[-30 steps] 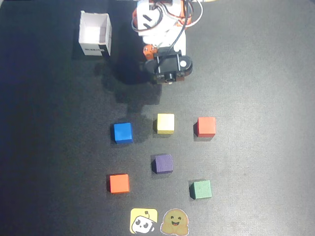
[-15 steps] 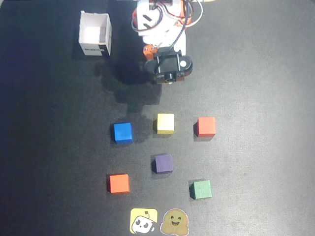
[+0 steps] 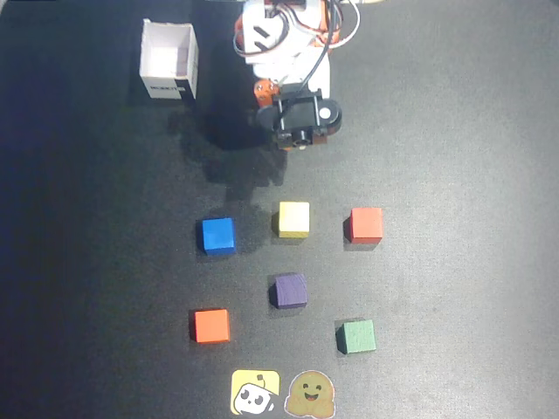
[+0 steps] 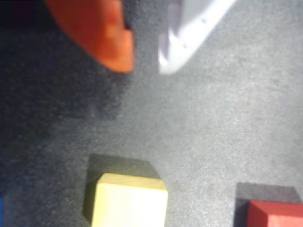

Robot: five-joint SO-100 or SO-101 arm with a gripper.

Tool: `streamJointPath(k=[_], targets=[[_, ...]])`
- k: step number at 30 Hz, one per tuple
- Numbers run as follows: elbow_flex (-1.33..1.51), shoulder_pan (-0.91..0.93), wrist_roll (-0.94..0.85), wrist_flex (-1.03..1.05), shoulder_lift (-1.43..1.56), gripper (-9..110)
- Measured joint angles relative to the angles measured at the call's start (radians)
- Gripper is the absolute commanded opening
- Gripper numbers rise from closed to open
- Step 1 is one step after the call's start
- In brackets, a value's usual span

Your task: Put the purple cube on top of the red cube.

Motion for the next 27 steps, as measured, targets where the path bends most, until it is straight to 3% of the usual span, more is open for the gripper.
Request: streamJointPath(k=[11,27], targets=[[-0.055,-0.021,-0.003,-0.038,-0.141,17],[-0.514,-0.032,-0.006,-0.169,-0.861,24]])
